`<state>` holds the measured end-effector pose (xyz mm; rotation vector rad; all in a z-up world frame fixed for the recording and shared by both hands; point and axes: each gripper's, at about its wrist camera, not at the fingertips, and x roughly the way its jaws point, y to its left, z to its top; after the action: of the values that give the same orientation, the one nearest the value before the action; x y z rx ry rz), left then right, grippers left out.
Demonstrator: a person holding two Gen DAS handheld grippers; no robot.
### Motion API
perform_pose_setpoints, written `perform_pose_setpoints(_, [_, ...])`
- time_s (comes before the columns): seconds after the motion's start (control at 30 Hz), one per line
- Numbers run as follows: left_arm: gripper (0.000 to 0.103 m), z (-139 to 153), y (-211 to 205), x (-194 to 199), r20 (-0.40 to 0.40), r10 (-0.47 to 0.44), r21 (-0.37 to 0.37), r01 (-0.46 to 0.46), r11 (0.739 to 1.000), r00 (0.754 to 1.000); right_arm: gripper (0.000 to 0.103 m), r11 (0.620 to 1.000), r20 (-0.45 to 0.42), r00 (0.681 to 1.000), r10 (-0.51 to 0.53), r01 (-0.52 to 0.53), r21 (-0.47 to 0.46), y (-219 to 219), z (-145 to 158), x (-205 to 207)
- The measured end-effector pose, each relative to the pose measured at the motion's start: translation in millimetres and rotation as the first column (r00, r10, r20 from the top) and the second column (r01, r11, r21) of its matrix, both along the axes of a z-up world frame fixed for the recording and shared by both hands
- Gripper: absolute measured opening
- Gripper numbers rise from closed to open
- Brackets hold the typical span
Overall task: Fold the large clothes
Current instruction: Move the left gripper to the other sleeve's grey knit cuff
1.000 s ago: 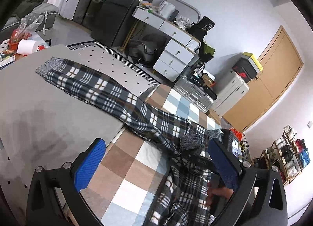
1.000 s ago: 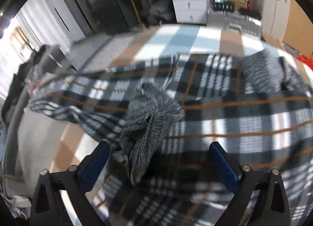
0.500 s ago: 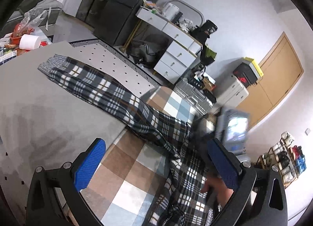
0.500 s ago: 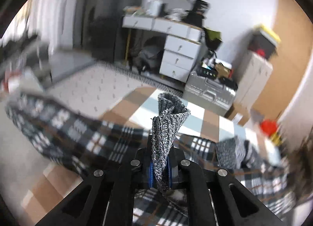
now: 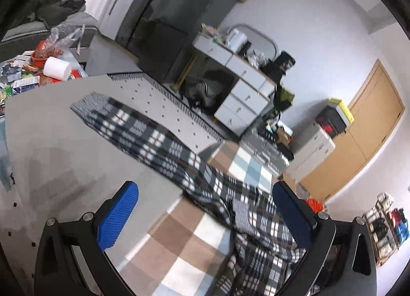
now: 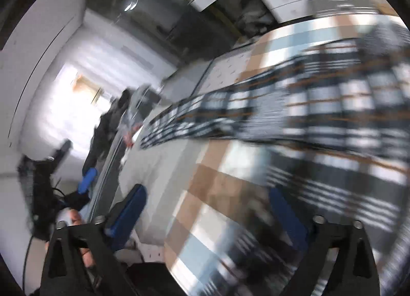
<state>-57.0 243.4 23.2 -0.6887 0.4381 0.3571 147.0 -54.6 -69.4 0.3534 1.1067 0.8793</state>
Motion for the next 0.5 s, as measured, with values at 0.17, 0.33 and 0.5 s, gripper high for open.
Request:
perform_pose_setpoints(0.17, [0.102,0,-26,4,-0.028,-0.004,0.116,0.008,0.993,1.0,0.103,0.907,0.077,0.96,-0.268,0.279,-0.316,-95,-3,78])
perform_pose_setpoints(0.33, [0.102,-3,-37,18,-0.08,0.008,0.194,0.008,0.981,0.997,0.102,0.56,0.325,0.902,-0.283,0.431,-0.708,-138,-23,148])
perform_pose_setpoints(0.5, [0.102,-7,-46,30,-0.134,-0.01,0.229,0.041,0.973,0.991,0.102,0.546,0.232,0.935,-0.269,0.346,-0.763,-166,-68,166])
